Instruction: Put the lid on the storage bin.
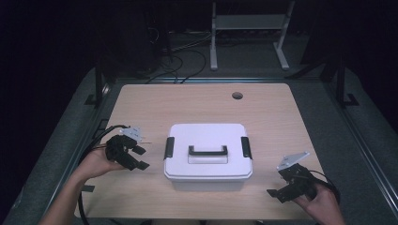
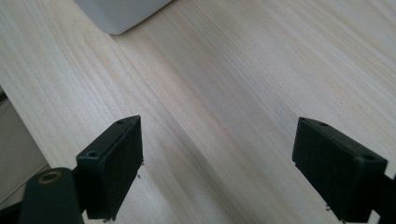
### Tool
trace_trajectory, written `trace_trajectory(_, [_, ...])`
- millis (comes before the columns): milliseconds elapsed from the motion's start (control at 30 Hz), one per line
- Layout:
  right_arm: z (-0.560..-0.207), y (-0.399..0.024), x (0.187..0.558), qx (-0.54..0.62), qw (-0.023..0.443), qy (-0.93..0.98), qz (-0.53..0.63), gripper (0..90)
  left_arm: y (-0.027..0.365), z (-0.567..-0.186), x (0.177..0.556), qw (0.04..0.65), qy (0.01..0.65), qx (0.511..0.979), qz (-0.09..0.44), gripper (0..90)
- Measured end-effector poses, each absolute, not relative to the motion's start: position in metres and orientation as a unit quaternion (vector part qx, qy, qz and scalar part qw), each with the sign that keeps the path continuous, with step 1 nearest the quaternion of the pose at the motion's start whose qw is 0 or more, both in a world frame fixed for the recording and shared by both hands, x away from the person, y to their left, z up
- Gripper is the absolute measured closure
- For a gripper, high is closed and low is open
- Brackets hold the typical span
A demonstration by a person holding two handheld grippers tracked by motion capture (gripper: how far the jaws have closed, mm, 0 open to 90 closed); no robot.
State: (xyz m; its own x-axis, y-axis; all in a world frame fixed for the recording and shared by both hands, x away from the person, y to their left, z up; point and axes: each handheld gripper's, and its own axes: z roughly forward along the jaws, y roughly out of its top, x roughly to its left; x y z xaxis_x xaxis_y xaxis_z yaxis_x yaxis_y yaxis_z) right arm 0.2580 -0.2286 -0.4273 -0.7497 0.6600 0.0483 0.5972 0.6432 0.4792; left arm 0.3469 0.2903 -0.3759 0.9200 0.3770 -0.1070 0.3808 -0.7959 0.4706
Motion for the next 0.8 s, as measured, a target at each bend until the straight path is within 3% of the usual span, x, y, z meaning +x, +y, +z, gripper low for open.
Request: trace_trajectory(800, [-0.429, -0.230, 0.256, 0.350, 0.065, 0.903, 0.238, 15.6, 0.303, -0.397, 0.327, 0.266, 0.212, 0.940, 0.016, 28.1])
